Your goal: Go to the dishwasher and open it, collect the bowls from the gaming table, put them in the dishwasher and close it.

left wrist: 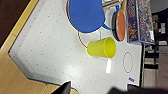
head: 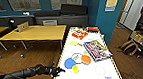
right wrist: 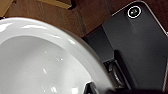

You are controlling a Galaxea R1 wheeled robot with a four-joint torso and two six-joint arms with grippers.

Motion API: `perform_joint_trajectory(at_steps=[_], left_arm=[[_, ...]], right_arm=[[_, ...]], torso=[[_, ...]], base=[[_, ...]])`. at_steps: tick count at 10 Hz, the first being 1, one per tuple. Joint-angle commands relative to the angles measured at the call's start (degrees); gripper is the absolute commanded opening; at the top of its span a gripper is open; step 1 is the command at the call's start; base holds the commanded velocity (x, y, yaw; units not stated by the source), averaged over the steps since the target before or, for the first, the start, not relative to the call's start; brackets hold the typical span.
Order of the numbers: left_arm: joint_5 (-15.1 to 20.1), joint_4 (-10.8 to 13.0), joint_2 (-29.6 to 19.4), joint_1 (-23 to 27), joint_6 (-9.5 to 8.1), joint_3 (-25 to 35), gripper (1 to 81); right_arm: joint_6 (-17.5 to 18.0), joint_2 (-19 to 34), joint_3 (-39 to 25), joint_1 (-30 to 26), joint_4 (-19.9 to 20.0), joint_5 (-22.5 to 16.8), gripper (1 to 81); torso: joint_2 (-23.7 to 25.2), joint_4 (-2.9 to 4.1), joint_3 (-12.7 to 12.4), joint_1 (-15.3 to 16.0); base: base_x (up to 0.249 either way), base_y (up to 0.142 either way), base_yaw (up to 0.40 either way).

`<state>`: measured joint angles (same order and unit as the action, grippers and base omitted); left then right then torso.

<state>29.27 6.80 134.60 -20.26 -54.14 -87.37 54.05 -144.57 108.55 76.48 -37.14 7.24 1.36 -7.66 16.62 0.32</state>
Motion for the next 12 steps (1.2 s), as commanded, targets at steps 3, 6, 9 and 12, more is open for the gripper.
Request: perform_joint_trajectory(at_steps=[3, 6, 9, 12], left_arm=[[-3.17, 2.16, -0.29, 8.87, -0.79, -6.85, 81.1], [-2.55, 2.60, 2.09, 9.22, -0.71, -8.70, 81.1], [-2.46, 3.48, 3.76, 9.93, -0.71, -8.70, 81.1], [-2.38, 3.57, 4.90, 9.93, -0.71, -9.22, 81.1]], right_arm=[[0.00, 0.48, -1.15, -4.18, -1.09, -3.02, 1.0], [0.00, 0.31, -1.07, -4.27, -1.18, -3.02, 1.0], [0.00, 0.31, -0.98, -4.27, -1.26, -3.02, 1.0], [0.00, 0.31, -0.98, -4.27, -1.43, -3.02, 1.0]], torso=[[-0.02, 0.00, 0.00, 0.00], [-0.02, 0.00, 0.02, 0.00], [-0.02, 0.00, 3.07, 0.00], [-0.05, 0.00, 5.02, 0.02]], base=[[0.000, 0.000, 0.000], [0.000, 0.000, 0.000], [0.000, 0.000, 0.000], [0.000, 0.000, 0.000]])
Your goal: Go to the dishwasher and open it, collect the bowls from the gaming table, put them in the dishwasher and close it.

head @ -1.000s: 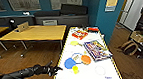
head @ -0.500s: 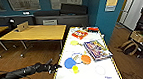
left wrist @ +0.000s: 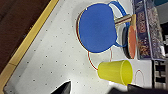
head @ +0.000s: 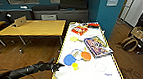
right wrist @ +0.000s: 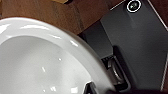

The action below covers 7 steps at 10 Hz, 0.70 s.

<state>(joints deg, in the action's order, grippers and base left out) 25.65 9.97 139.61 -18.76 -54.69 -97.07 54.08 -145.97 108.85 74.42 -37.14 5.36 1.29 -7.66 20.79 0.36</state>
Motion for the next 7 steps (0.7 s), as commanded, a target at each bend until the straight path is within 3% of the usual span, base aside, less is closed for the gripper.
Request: perform_joint_trajectory(at_steps=[1, 7], left_arm=[[1.25, 0.40, 0.15, 8.69, -0.16, 0.39, 81.1], [3.09, 0.40, 7.52, 10.36, -0.16, -3.11, 81.1]], right_arm=[[-0.02, 1.71, -1.28, -2.30, -1.44, -1.15, 1.0], [-0.02, 1.71, -1.46, -2.30, -1.53, -1.15, 1.0]], torso=[[0.00, 0.00, -0.11, 0.00], [-0.02, 0.00, 0.68, 0.05]], base=[[0.000, 0.000, 0.000], [0.000, 0.000, 0.000]])
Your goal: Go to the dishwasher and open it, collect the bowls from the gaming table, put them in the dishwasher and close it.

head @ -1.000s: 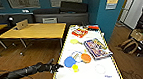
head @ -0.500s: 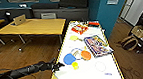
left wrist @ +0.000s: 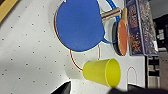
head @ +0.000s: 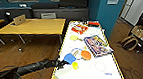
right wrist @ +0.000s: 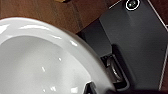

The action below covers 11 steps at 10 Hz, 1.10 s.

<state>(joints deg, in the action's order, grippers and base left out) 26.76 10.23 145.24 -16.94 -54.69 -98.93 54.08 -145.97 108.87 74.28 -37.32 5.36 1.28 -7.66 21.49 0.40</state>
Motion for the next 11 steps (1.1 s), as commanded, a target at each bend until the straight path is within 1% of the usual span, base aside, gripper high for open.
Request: perform_joint_trajectory(at_steps=[1, 2, 3, 4, 7, 8, 9, 11], left_arm=[[1.98, 0.14, 3.04, 8.63, -0.16, -2.33, 81.1], [1.98, 0.23, 4.36, 8.90, -0.16, -3.56, 81.1], [2.25, 1.02, 5.94, 9.16, -0.16, -4.87, 81.1], [3.29, 1.02, 6.90, 9.42, -0.16, -5.74, 81.1], [3.74, 0.32, 9.89, 9.51, -0.24, -9.43, 81.1], [4.44, 0.23, 10.43, 9.60, -0.33, -10.59, 81.1], [5.93, 0.23, 11.21, 10.04, -0.76, -12.07, 81.1], [6.63, 0.23, 12.18, 10.48, -2.17, -13.57, 81.1]], right_arm=[[-0.02, 1.62, -1.39, -2.24, -1.36, -1.15, 1.0], [-0.02, 1.53, -1.31, -2.24, -1.27, -1.15, 1.0], [-0.02, 1.62, -1.31, -2.24, -1.36, -1.15, 1.0], [-0.02, 1.53, -1.31, -2.24, -1.36, -1.15, 1.0], [-0.02, 1.36, -1.31, -2.33, -1.44, -1.15, 1.0], [-0.02, 1.27, -1.31, -2.33, -1.44, -1.15, 1.0], [-0.02, 1.09, -1.39, -2.51, -1.53, -1.15, 1.0], [-0.02, 0.92, -1.57, -2.76, -1.44, -1.15, 1.0]], torso=[[0.00, 0.00, 0.00, 0.00], [-0.02, 0.00, 0.00, 0.00], [-0.02, 0.00, 0.00, 0.00], [-0.02, 0.00, 0.00, 0.02], [-0.02, 0.00, 0.02, 0.02], [-0.02, 0.00, 0.02, 0.02], [-0.02, 0.00, 0.02, 0.02], [-0.02, 0.00, 0.02, 0.02]], base=[[0.000, 0.000, 0.000], [0.000, 0.000, 0.000], [0.000, 0.000, 0.000], [0.000, 0.000, 0.000], [0.000, 0.000, 0.000], [0.000, 0.000, 0.000], [0.000, 0.000, 0.000], [0.000, 0.000, 0.000]])
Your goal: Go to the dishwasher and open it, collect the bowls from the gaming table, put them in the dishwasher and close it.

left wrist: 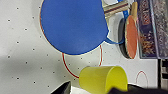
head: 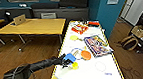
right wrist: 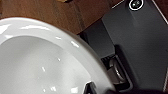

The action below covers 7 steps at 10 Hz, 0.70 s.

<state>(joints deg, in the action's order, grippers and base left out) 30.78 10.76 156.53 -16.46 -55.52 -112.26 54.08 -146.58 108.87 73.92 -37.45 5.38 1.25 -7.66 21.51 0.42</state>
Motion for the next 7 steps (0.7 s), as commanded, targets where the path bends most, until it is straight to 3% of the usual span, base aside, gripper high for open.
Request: perform_joint_trajectory(at_steps=[1, 7], left_arm=[[4.28, -0.22, 1.77, 9.99, -1.88, -1.46, 81.1], [4.55, 0.13, 5.38, 10.70, -1.96, -2.78, 81.1]], right_arm=[[-0.02, 1.53, -1.57, -2.42, -1.31, -1.16, 1.0], [-0.11, 1.26, -1.31, -2.50, -1.14, -1.16, 1.0]], torso=[[0.00, 0.00, 0.00, 0.00], [-0.02, 0.00, 0.00, 0.00]], base=[[0.000, 0.000, 0.000], [0.000, 0.000, 0.000]])
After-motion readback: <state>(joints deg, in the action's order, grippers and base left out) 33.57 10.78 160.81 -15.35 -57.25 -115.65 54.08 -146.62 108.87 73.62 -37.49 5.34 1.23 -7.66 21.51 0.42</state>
